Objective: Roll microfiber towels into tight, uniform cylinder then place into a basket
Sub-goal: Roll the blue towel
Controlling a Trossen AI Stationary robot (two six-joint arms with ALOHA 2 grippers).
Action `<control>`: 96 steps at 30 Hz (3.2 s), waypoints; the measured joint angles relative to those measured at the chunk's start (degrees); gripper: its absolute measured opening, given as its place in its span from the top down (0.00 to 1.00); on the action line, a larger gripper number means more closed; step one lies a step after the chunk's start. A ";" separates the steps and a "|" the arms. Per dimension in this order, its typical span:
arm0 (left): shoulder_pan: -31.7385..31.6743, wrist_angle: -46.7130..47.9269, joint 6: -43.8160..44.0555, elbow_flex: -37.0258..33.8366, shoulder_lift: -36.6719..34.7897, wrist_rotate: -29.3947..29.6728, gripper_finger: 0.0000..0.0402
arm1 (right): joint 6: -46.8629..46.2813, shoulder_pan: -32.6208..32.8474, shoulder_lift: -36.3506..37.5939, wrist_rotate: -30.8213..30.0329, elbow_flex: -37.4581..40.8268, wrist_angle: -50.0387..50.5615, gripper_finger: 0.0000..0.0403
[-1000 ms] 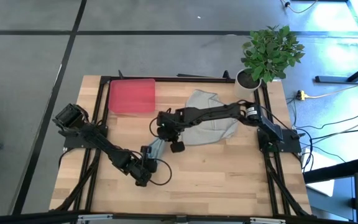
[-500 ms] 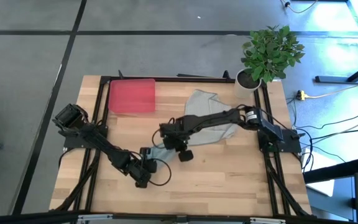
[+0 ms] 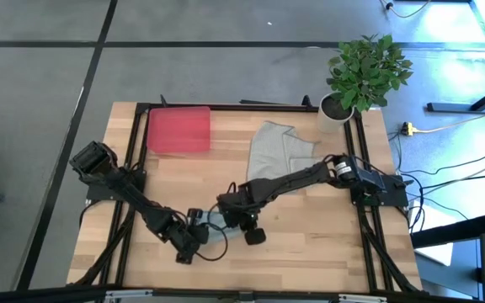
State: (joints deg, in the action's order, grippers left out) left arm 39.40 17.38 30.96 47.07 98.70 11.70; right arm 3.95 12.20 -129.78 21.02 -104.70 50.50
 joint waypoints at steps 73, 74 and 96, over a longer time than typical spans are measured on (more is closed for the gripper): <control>0.13 -2.20 -8.63 -0.09 0.02 -3.71 1.00 | -20.07 -15.58 -4.27 26.58 -0.95 -16.25 0.99; 0.13 -2.21 -8.64 -0.09 0.02 -3.71 1.00 | -20.49 -15.88 -4.72 26.75 -0.97 -16.79 0.99; 0.05 -1.98 -9.02 -0.09 0.02 -2.52 1.00 | -24.07 -19.03 -7.32 16.04 -0.95 -23.62 0.99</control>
State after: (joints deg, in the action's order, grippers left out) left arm 39.44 15.40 21.93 46.98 98.72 9.18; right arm -20.12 -6.83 -137.10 37.06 -105.65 26.87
